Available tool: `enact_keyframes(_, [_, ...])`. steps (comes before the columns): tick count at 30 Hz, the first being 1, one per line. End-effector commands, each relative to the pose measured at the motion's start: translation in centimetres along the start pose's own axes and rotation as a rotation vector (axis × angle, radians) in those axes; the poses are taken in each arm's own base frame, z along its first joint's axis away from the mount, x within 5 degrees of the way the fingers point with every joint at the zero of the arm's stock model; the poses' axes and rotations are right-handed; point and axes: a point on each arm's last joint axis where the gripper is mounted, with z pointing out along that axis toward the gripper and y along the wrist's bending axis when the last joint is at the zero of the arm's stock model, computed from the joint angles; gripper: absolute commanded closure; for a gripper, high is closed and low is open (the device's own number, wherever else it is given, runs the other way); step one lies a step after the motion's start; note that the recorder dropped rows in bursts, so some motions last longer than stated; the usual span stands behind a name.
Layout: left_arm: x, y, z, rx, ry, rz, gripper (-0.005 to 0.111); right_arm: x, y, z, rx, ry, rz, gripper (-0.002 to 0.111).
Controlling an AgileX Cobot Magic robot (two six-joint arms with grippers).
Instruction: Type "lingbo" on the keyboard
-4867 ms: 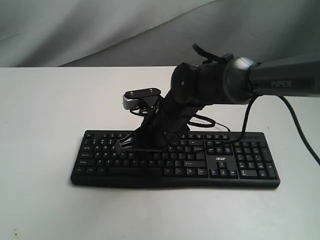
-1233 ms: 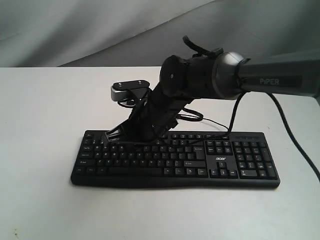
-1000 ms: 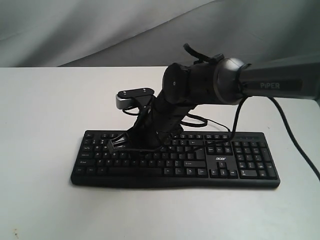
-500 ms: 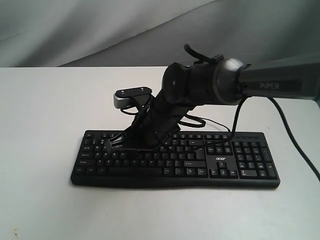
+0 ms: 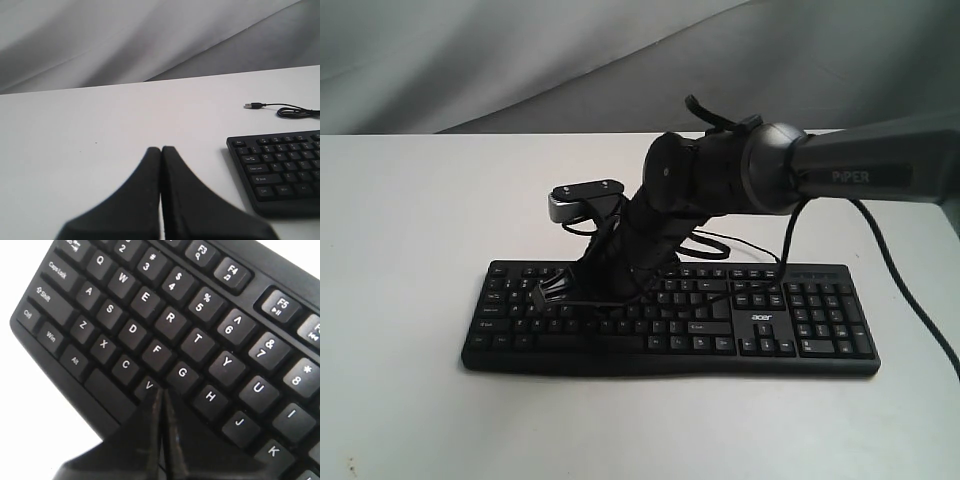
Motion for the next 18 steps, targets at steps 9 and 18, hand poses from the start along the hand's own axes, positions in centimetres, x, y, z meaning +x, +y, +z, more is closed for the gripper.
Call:
enact_keyframes(9, [0.09,-0.01,0.02,0.001,-0.003,-0.012,0.106,-0.09,0.14,0.06,0.002,-0.019,-0.01,0.108])
enact_keyframes(18, [0.09,-0.01,0.02,0.001,-0.003,-0.012,0.106,-0.11,0.13,0.06,0.002,-0.021,-0.01,0.108])
